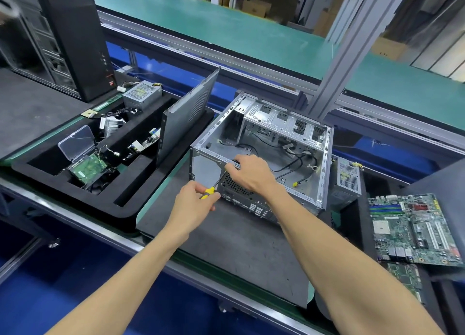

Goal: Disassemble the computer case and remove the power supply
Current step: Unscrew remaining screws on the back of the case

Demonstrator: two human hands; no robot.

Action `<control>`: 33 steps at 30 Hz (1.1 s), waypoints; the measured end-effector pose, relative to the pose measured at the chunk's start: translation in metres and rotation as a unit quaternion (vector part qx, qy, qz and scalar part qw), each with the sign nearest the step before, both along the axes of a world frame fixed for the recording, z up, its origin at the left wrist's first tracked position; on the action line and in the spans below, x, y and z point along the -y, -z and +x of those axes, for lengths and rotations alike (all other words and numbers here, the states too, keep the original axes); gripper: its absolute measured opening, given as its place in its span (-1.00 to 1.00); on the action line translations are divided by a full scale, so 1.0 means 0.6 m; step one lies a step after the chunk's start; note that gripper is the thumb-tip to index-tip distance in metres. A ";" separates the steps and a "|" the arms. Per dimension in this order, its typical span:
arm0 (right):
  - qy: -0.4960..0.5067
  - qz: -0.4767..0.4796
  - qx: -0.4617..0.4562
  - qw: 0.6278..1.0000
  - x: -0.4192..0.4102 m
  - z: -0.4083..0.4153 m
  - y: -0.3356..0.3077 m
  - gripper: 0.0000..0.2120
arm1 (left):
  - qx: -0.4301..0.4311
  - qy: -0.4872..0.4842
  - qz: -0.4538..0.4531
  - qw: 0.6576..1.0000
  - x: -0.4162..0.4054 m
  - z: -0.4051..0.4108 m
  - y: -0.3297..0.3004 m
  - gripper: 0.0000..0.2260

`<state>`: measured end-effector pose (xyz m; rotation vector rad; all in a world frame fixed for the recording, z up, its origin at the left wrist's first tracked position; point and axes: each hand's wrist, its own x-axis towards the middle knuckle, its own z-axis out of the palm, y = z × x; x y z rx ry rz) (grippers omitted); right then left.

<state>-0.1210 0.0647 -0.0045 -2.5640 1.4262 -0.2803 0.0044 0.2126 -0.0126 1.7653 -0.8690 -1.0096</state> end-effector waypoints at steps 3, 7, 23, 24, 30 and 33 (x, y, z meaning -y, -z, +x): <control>-0.004 -0.007 -0.003 1.000 0.000 0.000 0.000 -0.60 | -0.138 -0.006 0.021 0.990 0.003 0.008 -0.007 -0.77; -0.004 -0.006 -0.001 1.000 0.000 0.000 -0.002 -0.58 | -0.290 0.022 0.078 0.953 0.009 0.019 -0.013 -0.73; -0.004 -0.001 0.000 1.000 0.002 0.001 -0.001 -0.59 | -0.218 -0.027 0.026 0.975 0.005 0.016 -0.002 -0.78; -0.004 -0.002 0.000 1.000 0.002 0.001 -0.001 -0.59 | -0.250 -0.022 0.044 0.967 0.004 0.020 -0.004 -0.79; -0.002 0.011 0.004 1.000 -0.001 -0.001 -0.001 -0.53 | -0.062 0.015 0.040 0.997 -0.001 0.013 -0.006 -0.68; 0.001 0.026 0.013 1.000 -0.003 0.000 -0.004 -0.51 | 0.155 0.009 0.003 0.988 -0.006 0.009 -0.002 -0.68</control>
